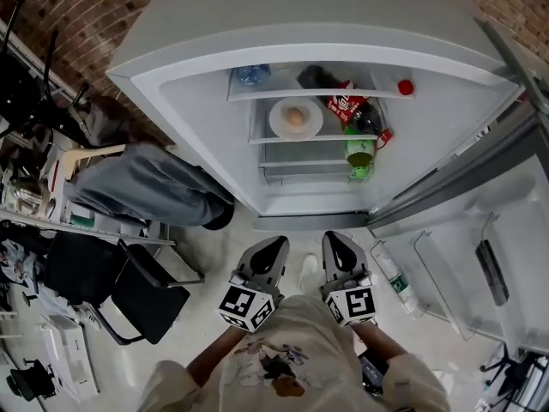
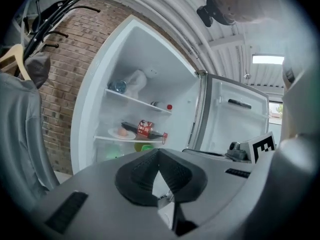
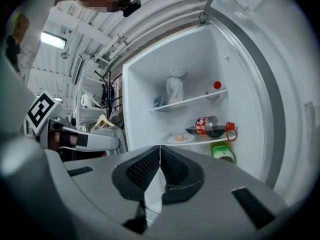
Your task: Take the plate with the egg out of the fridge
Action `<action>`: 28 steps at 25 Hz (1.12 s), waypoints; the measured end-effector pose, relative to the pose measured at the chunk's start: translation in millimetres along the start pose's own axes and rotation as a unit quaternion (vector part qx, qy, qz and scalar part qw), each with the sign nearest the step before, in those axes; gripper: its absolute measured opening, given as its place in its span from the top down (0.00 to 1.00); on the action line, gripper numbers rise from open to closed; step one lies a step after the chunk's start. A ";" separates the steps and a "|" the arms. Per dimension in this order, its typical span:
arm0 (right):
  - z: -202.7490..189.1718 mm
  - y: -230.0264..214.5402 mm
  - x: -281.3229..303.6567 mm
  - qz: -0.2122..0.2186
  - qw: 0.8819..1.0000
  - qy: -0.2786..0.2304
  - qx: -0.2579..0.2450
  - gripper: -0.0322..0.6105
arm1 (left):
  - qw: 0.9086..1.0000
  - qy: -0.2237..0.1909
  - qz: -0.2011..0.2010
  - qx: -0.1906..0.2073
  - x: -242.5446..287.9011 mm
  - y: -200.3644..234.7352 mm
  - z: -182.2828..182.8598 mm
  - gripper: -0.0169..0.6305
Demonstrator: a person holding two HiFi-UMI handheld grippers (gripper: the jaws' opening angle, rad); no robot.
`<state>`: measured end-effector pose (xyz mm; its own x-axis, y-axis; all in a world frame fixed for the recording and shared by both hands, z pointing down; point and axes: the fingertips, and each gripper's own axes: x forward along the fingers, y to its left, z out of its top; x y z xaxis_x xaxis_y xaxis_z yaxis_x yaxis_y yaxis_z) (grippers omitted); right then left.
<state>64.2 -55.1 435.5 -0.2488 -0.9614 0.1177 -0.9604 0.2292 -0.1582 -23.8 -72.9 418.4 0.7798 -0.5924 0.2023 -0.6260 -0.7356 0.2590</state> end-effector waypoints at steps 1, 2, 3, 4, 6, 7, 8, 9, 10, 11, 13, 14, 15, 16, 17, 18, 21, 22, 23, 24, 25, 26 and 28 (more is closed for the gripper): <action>0.1 -3.5 7.1 0.006 1.000 0.000 0.009 0.94 | 1.000 -0.001 0.002 -0.004 7.4 3.4 0.3 0.96; 0.8 -6.3 13.7 0.011 1.000 -0.001 0.017 0.94 | 1.000 -0.002 0.005 -0.007 14.3 6.9 0.2 0.96; 2.0 -9.0 19.6 0.016 0.999 -0.004 0.027 0.94 | 1.000 -0.001 0.007 -0.008 20.9 9.9 -0.1 0.96; 3.3 -11.9 24.4 0.020 0.999 -0.005 0.038 0.94 | 1.000 -0.001 0.008 -0.009 26.9 11.7 -0.4 0.96; 4.9 -19.0 32.2 0.027 0.998 -0.006 0.061 0.94 | 1.000 0.000 0.010 -0.010 36.9 12.7 -0.4 0.96; 4.5 -22.8 36.3 0.030 0.997 -0.005 0.075 0.94 | 1.000 0.000 0.011 -0.011 41.2 13.4 -0.6 0.96; 3.3 -26.5 40.4 0.031 0.995 -0.003 0.091 0.94 | 1.000 0.001 0.012 -0.014 44.8 14.4 -1.2 0.96; 1.5 -30.0 44.0 0.032 0.993 0.000 0.110 0.94 | 1.000 0.002 0.014 -0.018 47.7 15.4 -2.4 0.96; -0.5 -33.0 47.1 0.033 0.991 0.005 0.127 0.94 | 1.000 0.004 0.016 -0.022 49.8 16.0 -4.0 0.96; -2.3 -35.2 50.3 0.035 0.989 0.008 0.141 0.94 | 1.000 0.005 0.018 -0.024 51.4 16.7 -5.4 0.96; -4.1 -36.7 58.2 0.040 0.987 0.014 0.156 0.94 | 0.999 0.007 0.021 -0.024 54.3 19.6 -6.2 0.96; -4.5 -36.5 62.0 0.041 0.986 0.017 0.162 0.94 | 0.999 0.008 0.021 -0.025 55.5 21.7 -6.2 0.96; -5.0 -36.1 65.5 0.043 0.984 0.019 0.172 0.94 | 0.999 0.010 0.022 -0.026 56.5 23.9 -6.6 0.96; -5.6 -35.8 68.9 0.045 0.981 0.022 0.185 0.94 | 0.999 0.013 0.022 -0.027 57.4 25.9 -7.4 0.96; -6.1 -35.7 72.4 0.047 0.978 0.025 0.201 0.94 | 0.999 0.015 0.022 -0.029 58.3 27.7 -8.1 0.96; -5.8 -35.6 76.0 0.049 0.975 0.027 0.216 0.94 | 0.999 0.018 0.021 -0.029 59.1 29.3 -8.4 0.96; -2.4 -33.9 87.5 0.054 0.963 0.027 0.263 0.94 | 0.999 0.024 0.016 -0.027 60.6 32.7 -8.4 0.96; -2.5 -33.0 92.5 0.058 0.957 0.029 0.284 0.94 | 0.999 0.026 0.013 -0.029 61.5 33.9 -9.4 0.96; -3.7 -32.0 98.0 0.064 0.949 0.033 0.306 0.94 | 0.999 0.029 0.010 -0.033 62.8 35.0 -10.9 0.96; -5.6 -30.9 103.7 0.070 0.941 0.040 0.328 0.94 | 0.999 0.033 0.006 -0.037 64.1 35.7 -12.9 0.96; -7.9 -29.9 109.0 0.074 0.934 0.047 0.346 0.94 | 0.998 0.038 0.002 -0.041 65.0 35.8 -15.1 0.96; -10.1 -29.4 113.4 0.075 0.929 0.053 0.359 0.94 | 0.998 0.042 0.001 -0.044 65.2 36.0 -17.3 0.96; -12.5 -29.0 120.7 0.076 0.923 0.060 0.372 0.91 | 0.998 0.045 0.005 -0.044 64.2 38.1 -20.2 0.96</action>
<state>60.4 -175.9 466.6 -0.4284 -0.8927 0.1396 -0.5725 0.1486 -0.8064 2.6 -132.3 460.4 0.7736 -0.5645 0.2880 -0.6336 -0.6959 0.3381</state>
